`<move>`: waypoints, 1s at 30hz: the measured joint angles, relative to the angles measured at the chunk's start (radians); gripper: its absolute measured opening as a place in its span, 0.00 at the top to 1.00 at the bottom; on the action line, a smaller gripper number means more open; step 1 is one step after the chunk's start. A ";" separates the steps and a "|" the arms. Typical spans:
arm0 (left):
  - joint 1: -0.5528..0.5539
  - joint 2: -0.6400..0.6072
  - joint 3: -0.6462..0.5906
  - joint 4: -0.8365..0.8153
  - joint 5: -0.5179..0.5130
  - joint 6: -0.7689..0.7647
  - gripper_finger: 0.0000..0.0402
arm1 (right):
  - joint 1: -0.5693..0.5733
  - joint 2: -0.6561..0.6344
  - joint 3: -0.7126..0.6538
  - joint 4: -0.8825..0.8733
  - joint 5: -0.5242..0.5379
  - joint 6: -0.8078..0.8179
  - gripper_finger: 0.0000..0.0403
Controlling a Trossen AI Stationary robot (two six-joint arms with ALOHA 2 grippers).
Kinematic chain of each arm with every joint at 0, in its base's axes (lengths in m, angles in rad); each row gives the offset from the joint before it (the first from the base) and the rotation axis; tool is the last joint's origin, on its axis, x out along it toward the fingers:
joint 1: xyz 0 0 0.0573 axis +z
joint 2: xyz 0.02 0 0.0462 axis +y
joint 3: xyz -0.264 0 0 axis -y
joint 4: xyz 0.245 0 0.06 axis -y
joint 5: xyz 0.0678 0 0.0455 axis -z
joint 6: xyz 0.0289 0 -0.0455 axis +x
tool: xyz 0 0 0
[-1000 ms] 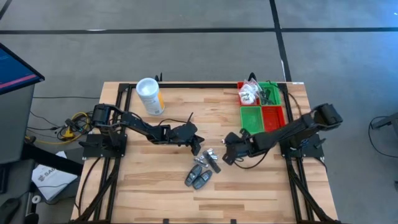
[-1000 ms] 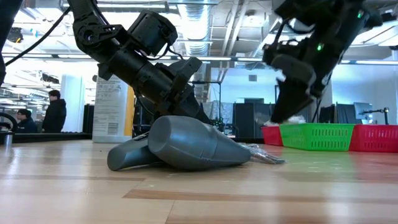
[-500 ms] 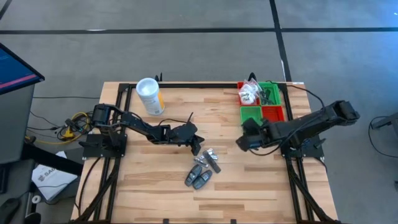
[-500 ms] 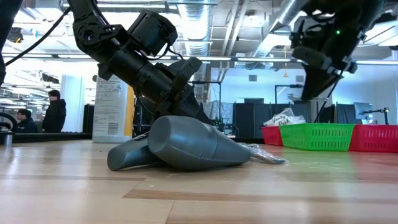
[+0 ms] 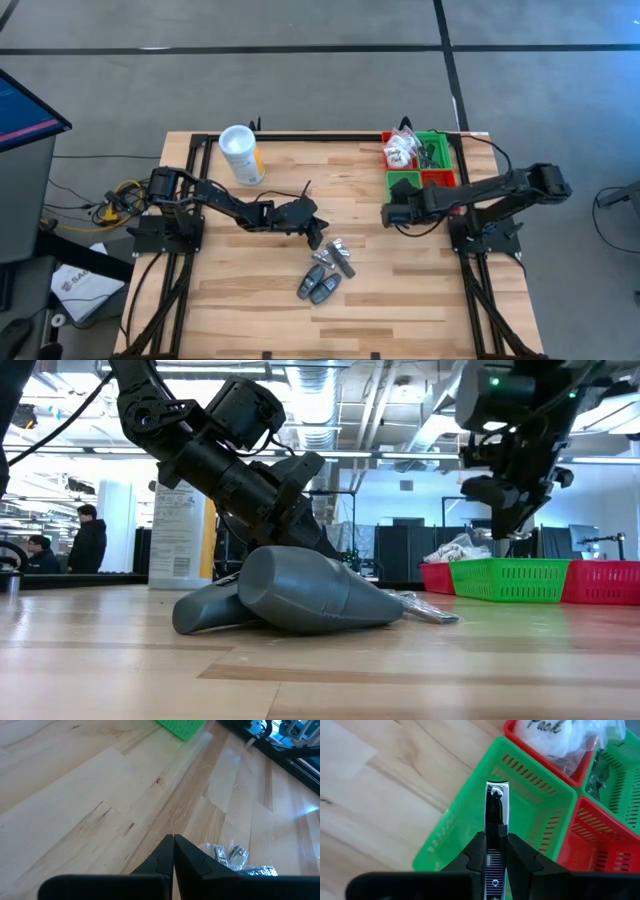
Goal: Pick & Place Travel size toiletries
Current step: Put the silver nail cutter into the bottom green bin
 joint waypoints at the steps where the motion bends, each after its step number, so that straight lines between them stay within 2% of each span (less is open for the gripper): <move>1: 0.000 0.000 0.000 0.000 0.000 0.000 0.99 | -0.009 -0.002 -0.009 0.014 0.000 -0.008 0.91; 5: 0.000 0.000 0.000 0.000 0.000 0.000 0.99 | -0.048 -0.014 -0.049 0.038 -0.017 -0.026 0.91; 11: 0.000 0.000 0.000 0.000 0.000 0.000 0.99 | -0.126 -0.021 -0.099 0.172 -0.062 -0.128 0.91; 20: 0.000 0.000 0.000 0.000 0.000 0.000 0.99 | -0.240 -0.021 -0.126 0.217 -0.077 -0.196 0.91; 28: 0.000 0.000 0.000 0.000 0.000 0.000 0.99 | -0.264 -0.021 -0.126 0.269 -0.091 -0.238 0.91; 30: 0.000 0.000 0.000 0.000 0.000 0.000 0.99 | -0.264 -0.021 -0.126 0.269 -0.090 -0.238 0.87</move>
